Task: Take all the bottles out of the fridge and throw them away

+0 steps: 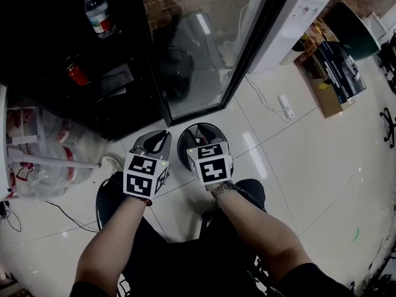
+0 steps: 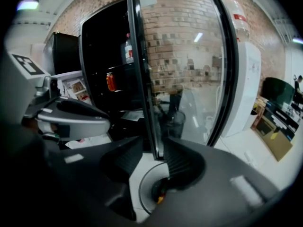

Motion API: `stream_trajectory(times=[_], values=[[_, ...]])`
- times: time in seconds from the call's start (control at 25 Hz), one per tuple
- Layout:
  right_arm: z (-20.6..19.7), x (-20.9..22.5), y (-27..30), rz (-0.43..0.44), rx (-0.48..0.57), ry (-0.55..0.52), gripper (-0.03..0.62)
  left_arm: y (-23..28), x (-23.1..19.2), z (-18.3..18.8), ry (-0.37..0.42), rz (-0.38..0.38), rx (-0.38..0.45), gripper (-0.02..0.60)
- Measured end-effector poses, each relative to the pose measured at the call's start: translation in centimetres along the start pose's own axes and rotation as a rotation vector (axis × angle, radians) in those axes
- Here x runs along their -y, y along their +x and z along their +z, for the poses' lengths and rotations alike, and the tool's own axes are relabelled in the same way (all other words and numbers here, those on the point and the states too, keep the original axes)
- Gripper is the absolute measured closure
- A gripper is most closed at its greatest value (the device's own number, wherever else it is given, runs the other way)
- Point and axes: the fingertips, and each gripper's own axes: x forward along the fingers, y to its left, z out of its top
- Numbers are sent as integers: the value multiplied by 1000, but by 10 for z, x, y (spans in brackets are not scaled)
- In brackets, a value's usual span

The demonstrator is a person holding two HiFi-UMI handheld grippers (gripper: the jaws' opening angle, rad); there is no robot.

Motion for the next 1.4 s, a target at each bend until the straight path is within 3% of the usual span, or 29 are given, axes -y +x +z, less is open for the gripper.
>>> stream_trajectory(times=[0.36,0.64,1.04,1.4], values=[[120,-48,-11,54,209,-83,444,-48,-63,69,42,100,108,575],[199,-89,-17,100,338,-132,428,-87,-108,98,47,164,164,575],[278,-140,-7,128,426,-179,364,-129,-152,118,48,202,219,575],[338,-164,22,72,470,-165,322,-167,-190,134,50,231,278,575]])
